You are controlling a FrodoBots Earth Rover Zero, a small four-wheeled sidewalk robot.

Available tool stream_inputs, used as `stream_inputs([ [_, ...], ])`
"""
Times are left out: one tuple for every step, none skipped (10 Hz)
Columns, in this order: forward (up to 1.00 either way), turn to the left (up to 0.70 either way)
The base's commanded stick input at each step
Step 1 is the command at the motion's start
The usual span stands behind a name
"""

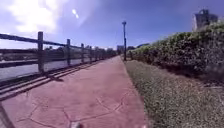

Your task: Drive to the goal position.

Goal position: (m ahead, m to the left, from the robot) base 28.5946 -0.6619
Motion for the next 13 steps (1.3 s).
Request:
stream_inputs([
  [0.70, 0.00],
  [0.70, 0.00],
  [0.70, 0.00],
  [0.70, 0.00],
  [0.70, 0.00],
  [0.70, 0.00],
  [0.70, 0.00],
  [0.70, 0.00],
  [0.70, 0.00],
  [0.70, 0.00],
  [0.70, 0.00],
  [0.70, 0.00],
  [0.70, 0.00],
])
